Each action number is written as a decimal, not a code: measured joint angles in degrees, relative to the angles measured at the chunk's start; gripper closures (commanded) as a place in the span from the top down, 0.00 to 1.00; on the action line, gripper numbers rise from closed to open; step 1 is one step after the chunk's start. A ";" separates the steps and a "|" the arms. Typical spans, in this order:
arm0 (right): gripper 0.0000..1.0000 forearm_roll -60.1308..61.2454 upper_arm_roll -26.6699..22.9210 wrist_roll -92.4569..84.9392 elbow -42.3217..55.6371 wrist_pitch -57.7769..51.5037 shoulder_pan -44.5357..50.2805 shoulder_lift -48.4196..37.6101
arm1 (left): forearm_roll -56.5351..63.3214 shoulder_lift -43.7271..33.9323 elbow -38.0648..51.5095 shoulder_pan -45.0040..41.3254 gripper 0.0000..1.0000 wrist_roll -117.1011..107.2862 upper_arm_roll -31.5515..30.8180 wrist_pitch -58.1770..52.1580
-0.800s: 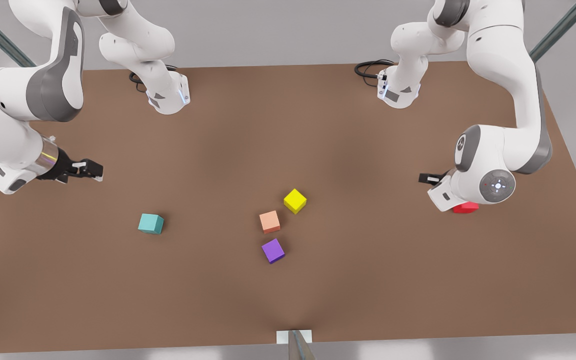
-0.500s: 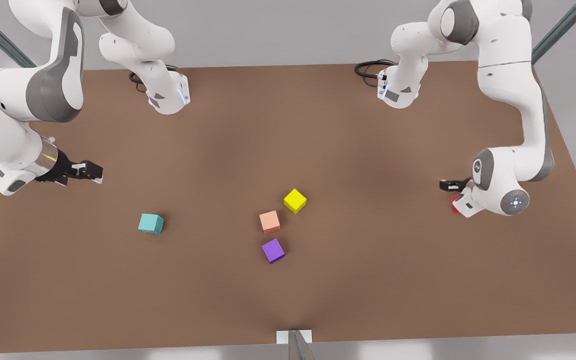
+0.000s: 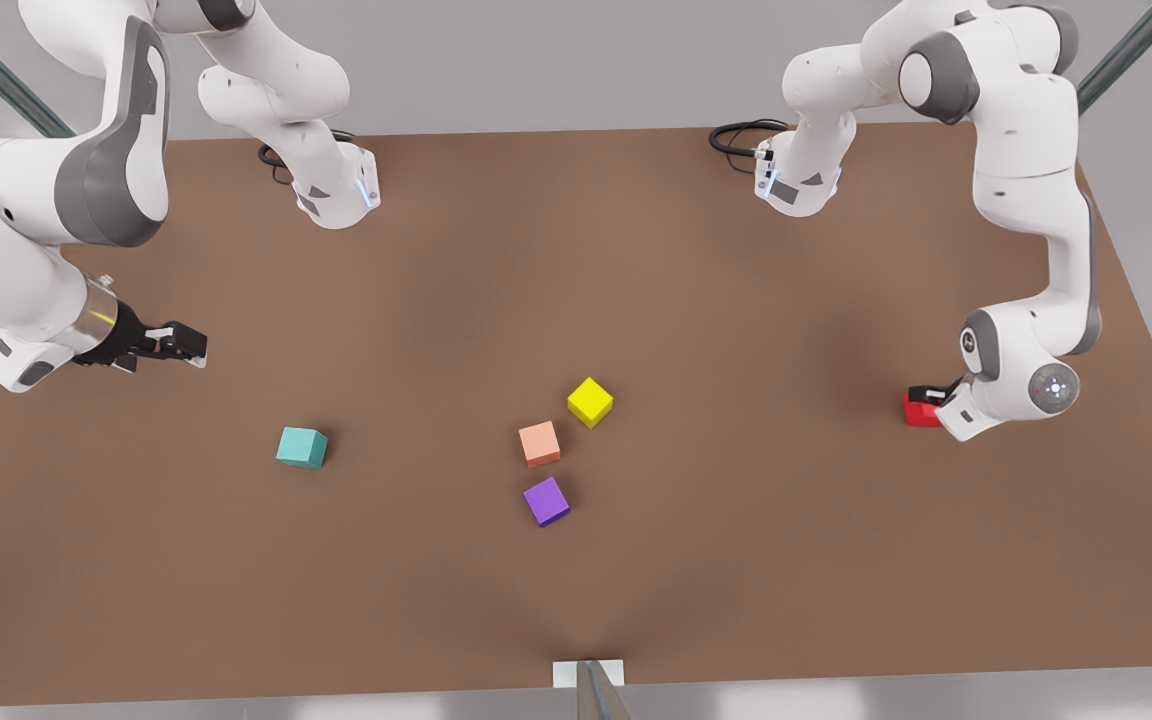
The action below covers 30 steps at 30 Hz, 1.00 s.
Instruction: Pick up red wooden cube and pass to hand red wooden cube and place in blue wooden cube
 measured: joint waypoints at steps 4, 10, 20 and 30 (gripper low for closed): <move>1.00 -0.01 0.04 -0.08 -0.07 -0.01 0.01 -0.01 | -0.04 1.05 -0.23 0.40 1.00 2.63 0.00 1.55; 1.00 0.00 0.04 -0.24 -0.17 -0.05 0.02 0.04 | -0.18 3.99 -0.10 0.52 1.00 5.61 -0.03 2.86; 1.00 0.03 0.07 -0.49 -0.10 -0.13 -0.01 0.26 | -4.30 5.78 12.89 -0.15 0.52 3.05 -8.00 -3.08; 1.00 51.65 4.04 -24.86 13.38 -6.35 -6.42 38.17 | -40.33 27.51 41.04 -4.63 0.55 -18.23 -42.69 -16.15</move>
